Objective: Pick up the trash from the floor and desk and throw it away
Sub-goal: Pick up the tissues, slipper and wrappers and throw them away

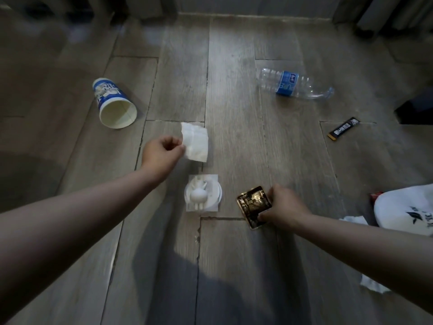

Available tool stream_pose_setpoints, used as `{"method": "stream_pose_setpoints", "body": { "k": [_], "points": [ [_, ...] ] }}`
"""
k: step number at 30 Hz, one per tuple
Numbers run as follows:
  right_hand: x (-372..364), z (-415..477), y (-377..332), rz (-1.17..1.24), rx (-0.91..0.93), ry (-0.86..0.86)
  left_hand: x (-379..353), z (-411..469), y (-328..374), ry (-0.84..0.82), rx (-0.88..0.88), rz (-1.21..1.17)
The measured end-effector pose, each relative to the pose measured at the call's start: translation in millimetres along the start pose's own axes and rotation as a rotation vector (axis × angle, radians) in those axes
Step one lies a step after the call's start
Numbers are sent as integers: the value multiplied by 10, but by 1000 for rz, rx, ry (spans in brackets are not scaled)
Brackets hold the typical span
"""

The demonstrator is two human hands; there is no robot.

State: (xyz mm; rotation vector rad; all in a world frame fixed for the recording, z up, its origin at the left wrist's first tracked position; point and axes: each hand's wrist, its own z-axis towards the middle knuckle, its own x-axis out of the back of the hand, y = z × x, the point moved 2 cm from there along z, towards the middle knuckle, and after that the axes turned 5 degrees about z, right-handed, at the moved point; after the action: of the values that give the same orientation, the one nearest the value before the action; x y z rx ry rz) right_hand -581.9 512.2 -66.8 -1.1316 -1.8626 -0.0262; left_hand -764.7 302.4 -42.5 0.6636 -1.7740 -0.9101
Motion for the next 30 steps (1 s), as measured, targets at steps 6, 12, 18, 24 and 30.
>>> {"method": "stream_pose_setpoints", "body": {
  "k": [6, 12, 18, 24, 30],
  "points": [
    [26, -22, 7, 133, 16, -102, -34, -234, -68, -403, 209, 41],
    [159, -71, -280, 338, 65, -71, -99, -389, -128, -355, 118, 321],
    [149, -148, -726, 489, 185, -201, -37, -344, -118, -148, 60, 393],
    [32, -149, -768, 487, 98, -288, -5, -286, -164, -146, 56, 361],
    [175, -154, -397, 429, 33, -189, -269, -257, -27, -323, 17, 575]
  ]
}}
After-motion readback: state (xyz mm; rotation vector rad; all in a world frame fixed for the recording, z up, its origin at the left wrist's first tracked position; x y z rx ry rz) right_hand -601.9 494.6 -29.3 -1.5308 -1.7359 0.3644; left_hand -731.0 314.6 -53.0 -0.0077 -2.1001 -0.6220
